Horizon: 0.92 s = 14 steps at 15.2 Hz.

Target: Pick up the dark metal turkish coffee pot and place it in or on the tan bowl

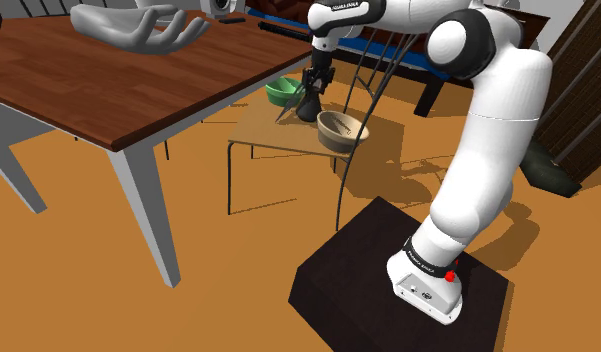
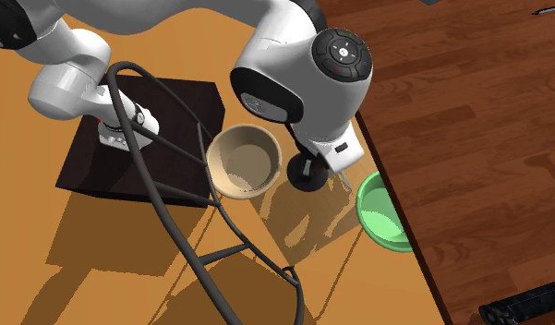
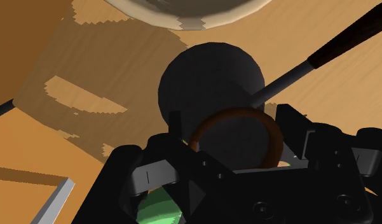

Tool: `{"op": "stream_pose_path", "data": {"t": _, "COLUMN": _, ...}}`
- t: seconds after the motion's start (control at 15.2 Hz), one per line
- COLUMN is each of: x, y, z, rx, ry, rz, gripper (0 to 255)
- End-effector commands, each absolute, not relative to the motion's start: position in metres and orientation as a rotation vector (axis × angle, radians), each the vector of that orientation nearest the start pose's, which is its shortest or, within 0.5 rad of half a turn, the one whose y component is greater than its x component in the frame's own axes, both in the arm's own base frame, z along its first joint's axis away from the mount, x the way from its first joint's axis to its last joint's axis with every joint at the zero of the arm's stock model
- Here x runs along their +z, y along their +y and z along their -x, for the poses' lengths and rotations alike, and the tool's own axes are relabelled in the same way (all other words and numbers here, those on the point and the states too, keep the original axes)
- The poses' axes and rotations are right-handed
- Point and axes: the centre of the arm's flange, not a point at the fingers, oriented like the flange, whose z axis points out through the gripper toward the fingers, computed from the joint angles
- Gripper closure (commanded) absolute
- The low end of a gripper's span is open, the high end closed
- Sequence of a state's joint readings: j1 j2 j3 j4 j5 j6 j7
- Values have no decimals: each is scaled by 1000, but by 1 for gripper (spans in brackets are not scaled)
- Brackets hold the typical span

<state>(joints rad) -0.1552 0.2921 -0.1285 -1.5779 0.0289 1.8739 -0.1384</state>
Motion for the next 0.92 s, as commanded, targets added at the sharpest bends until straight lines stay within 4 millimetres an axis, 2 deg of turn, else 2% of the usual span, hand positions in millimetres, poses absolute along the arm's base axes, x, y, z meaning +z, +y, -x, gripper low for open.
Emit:
{"op": "stream_pose_path", "data": {"t": 0.0, "x": 483, "y": -170, "z": -626, "rx": -8, "ry": 234, "rz": 3143, "gripper": 255}}
{"op": "stream_pose_path", "data": {"t": 0.86, "x": 551, "y": -170, "z": -626, "rx": -8, "ry": 234, "rz": 3143, "gripper": 255}}
